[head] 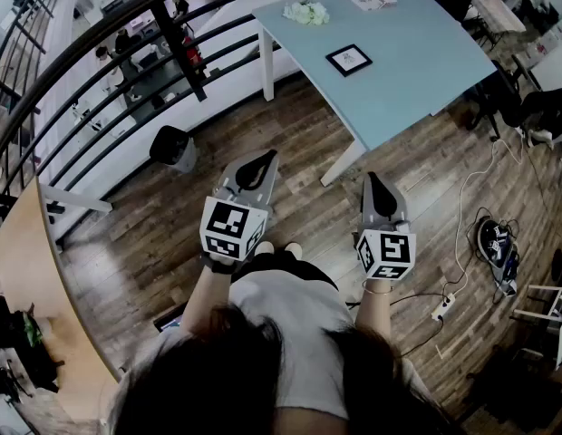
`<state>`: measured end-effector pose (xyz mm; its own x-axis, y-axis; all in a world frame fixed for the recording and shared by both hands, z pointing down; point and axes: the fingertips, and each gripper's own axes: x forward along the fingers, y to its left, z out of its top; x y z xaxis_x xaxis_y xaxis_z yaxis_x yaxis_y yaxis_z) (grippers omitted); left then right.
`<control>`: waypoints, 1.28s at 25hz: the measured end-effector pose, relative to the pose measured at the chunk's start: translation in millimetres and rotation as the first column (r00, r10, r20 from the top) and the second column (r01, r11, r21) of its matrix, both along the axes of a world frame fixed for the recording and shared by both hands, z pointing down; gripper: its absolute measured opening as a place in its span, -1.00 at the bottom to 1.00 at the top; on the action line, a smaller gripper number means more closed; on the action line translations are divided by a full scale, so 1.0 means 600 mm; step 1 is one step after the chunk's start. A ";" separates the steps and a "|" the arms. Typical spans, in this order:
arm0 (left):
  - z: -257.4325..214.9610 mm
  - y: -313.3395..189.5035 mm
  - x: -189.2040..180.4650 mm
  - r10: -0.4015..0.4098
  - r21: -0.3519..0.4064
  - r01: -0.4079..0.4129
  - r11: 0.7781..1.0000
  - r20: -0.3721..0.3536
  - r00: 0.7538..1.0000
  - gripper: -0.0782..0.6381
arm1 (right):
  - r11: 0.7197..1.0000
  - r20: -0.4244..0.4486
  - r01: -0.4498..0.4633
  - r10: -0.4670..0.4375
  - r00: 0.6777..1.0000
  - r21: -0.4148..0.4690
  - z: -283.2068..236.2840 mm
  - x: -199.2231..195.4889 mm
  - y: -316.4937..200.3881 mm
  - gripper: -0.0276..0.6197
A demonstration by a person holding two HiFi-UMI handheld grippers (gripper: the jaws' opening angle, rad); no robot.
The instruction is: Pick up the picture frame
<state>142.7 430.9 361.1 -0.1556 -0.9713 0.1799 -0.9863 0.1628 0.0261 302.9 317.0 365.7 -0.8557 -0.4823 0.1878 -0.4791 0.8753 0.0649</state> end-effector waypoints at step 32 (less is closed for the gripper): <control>0.050 -0.213 -0.176 -0.037 -0.034 0.036 0.999 -0.038 0.999 -0.61 | 0.996 0.026 0.049 -0.047 0.999 -0.069 0.028 -0.181 -0.214 -0.90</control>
<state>37.0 302.9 391.2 -0.1832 -0.9584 0.2188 -0.9780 0.2002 0.0581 194.1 188.9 382.2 -0.8821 -0.4271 0.1987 -0.4373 0.8993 -0.0084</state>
